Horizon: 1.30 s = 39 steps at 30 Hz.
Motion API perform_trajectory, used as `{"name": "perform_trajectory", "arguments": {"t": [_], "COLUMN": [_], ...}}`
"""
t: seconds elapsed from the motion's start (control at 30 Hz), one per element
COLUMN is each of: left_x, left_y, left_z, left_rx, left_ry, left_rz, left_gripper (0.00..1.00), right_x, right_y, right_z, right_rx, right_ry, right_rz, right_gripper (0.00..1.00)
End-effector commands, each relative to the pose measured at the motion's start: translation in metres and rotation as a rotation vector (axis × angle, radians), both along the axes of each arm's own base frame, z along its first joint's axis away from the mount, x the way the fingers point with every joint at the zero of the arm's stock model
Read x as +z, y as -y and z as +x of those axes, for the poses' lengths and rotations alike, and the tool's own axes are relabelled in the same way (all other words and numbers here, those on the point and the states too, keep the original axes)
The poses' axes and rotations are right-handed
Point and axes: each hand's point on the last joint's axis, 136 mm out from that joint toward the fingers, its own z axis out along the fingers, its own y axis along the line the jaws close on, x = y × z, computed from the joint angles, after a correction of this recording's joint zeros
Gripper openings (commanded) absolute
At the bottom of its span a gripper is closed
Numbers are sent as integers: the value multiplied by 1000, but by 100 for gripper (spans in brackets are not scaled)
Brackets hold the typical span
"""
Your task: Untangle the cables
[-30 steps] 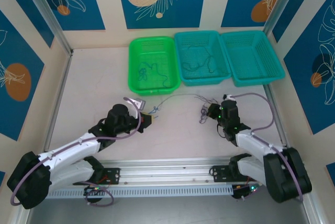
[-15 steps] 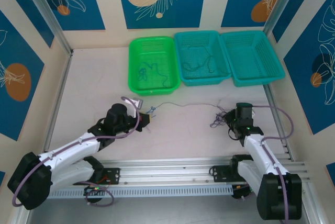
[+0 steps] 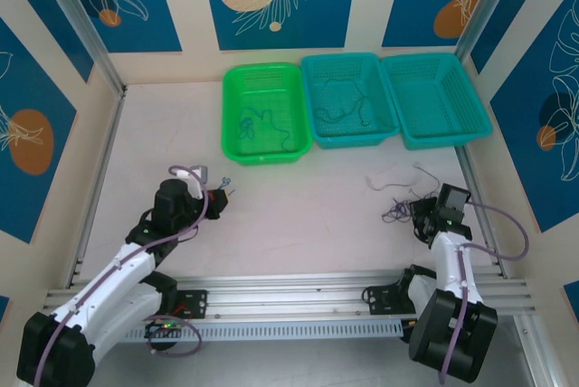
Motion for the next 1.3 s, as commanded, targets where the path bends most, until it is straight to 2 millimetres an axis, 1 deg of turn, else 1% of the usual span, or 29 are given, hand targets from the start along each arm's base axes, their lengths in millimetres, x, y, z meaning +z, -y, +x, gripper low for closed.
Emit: {"name": "perform_trajectory", "arguments": {"t": [0.0,0.07,0.1,0.13,0.2,0.23,0.3,0.37,0.47,0.57,0.63,0.67,0.7,0.77,0.83,0.87,0.93,1.03,1.13,1.2,1.27], "left_x": [41,72,86,97,107,109,106,105,92,75,62,56,49,42,39,40,48,67,87,102,105], "left_y": [25,34,37,38,43,47,59,73,90,97,99,99,98,97,93,92,89,85,83,85,86], "left_z": [-2,6,13,20,44,55,87,118,164,204,224,232,239,248,252,252,248,231,198,169,137], "left_rx": [-132,-164,-167,-163,-148,-148,-155,-176,-185,-155,-134,-126,-110,-96,-81,-80,-80,-91,-120,-164,-212], "left_ry": [96,168,200,222,227,221,205,200,168,144,111,99,82,56,43,43,55,84,107,135,150], "left_rz": [-150,-203,-207,-201,-169,-155,-137,-122,-86,-53,-29,-16,1,22,43,47,54,40,-31,-94,-128], "left_gripper": [0,0,0,0,0,0,0,0,0,0,0,2,9,22,32,34,35,35,34,31,29], "right_x": [23,38,42,45,50,52,52,53,53,54,56,56,58,60,61,61,61,64,69,74,83], "right_y": [-43,-78,-94,-107,-135,-146,-164,-179,-193,-203,-209,-212,-214,-217,-222,-225,-230,-241,-260,-274,-288], "right_z": [22,29,29,29,27,26,21,16,9,4,2,2,2,3,4,5,7,9,10,9,6], "right_rx": [250,419,483,532,632,671,723,772,832,873,894,904,912,927,947,957,979,1033,1127,1194,1271], "right_ry": [117,177,185,190,204,207,190,175,139,116,117,118,120,121,120,114,105,110,144,174,210], "right_rz": [59,74,72,70,61,55,40,36,25,17,18,17,13,5,4,5,5,4,-1,13,33], "right_gripper": [0,0,0,0,0,0,0,0,0,0,0,0,0,0,0,0,0,0,0,0,0]}}
